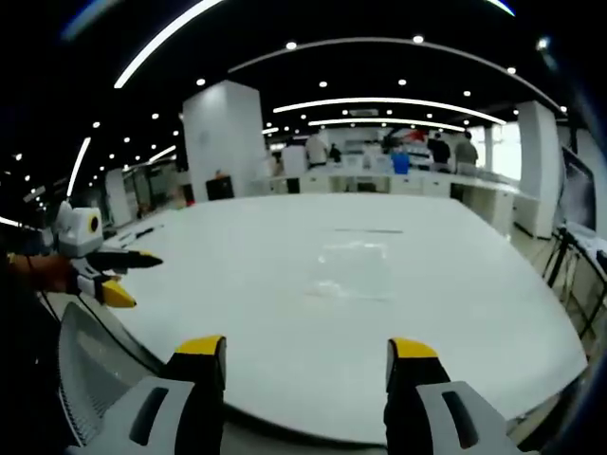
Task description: Open the resealable bag by pulling the two sides of the seal apart until the entire bag opening is separated and visibly accessible.
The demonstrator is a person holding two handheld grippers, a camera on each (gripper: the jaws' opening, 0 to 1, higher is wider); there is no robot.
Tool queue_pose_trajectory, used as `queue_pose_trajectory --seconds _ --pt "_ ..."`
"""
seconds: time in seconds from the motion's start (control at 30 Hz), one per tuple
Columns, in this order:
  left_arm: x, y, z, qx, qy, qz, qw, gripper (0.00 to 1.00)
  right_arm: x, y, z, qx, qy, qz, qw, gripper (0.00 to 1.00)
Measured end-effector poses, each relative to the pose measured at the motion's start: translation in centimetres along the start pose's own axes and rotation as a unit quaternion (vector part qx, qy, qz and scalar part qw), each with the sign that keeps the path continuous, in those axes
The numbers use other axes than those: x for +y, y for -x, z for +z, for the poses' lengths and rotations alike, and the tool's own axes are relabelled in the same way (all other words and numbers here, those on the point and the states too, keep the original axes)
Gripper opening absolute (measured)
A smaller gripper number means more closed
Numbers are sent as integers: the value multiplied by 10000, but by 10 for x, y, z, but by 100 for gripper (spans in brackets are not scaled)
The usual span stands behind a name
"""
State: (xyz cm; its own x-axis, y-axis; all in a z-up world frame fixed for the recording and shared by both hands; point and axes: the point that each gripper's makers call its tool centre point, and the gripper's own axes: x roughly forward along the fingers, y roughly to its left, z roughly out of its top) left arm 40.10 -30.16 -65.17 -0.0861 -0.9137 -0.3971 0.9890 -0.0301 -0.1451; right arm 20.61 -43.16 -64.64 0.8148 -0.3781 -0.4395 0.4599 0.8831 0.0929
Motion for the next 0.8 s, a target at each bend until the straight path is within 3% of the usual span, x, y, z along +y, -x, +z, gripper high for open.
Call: queue_pose_trajectory --seconds 0.8 --pt "-1 -2 4 -33 -49 -68 10000 95 -1 1 4 -54 21 -5 10000 67"
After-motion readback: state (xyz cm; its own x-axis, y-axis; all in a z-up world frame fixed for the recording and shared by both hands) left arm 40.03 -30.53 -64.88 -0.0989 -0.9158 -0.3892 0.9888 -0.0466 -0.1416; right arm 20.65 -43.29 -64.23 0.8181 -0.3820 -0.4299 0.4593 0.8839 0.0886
